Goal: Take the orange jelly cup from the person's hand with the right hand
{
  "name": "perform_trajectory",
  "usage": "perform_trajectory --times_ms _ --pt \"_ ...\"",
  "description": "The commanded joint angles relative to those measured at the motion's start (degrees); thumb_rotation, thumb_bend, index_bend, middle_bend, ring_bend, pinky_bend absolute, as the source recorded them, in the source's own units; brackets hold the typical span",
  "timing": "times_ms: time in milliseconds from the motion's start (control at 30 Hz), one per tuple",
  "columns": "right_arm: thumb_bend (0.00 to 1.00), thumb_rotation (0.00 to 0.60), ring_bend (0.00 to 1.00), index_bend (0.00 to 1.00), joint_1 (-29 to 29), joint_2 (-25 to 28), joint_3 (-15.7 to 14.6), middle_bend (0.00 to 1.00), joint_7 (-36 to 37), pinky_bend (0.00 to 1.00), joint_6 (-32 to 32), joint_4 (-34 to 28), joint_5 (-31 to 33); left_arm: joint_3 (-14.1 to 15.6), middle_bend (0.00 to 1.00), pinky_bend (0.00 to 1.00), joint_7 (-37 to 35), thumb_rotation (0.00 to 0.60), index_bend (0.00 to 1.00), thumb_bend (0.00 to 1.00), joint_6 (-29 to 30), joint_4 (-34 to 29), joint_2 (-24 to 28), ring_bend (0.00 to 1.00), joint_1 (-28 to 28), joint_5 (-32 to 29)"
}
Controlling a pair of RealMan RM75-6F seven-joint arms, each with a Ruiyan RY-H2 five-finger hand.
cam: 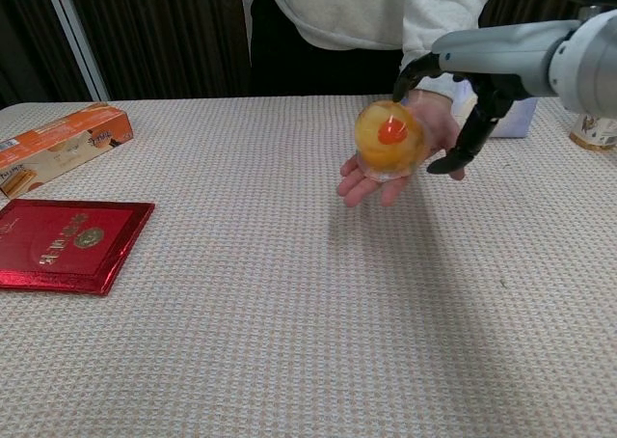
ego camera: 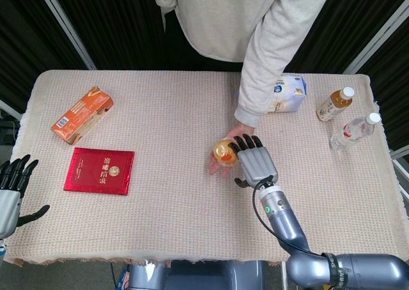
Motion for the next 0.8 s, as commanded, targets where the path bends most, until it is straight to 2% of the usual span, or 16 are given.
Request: perform_trajectory --times_ms 33,600,800 --pt "0.16 0.6 0.0 0.19 2.6 -2.7 0.4 0.08 -1.4 0.09 1.9 2.5 1.8 0.0 0.0 0.0 -0.2 0.6 0.0 0.08 0.1 -0.1 0.1 0.0 0.0 0.0" --pt "0.17 0.6 0.0 0.2 6.5 -9.0 -1.4 0.08 3.1 0.1 5.4 10.8 -3.1 0.2 0.0 0.0 -0.7 0.6 0.0 0.08 -0.5 -0.4 0.3 0.0 -0.1 -0.3" --pt "0.18 0.6 0.01 0.22 7.8 -10.9 -1.0 0.09 3.8 0.12 4.9 12.4 -2.0 0.2 0.0 0.0 -0.8 0.6 0.0 0.08 -0.6 -0.6 0.4 0.0 -0.1 -0.4"
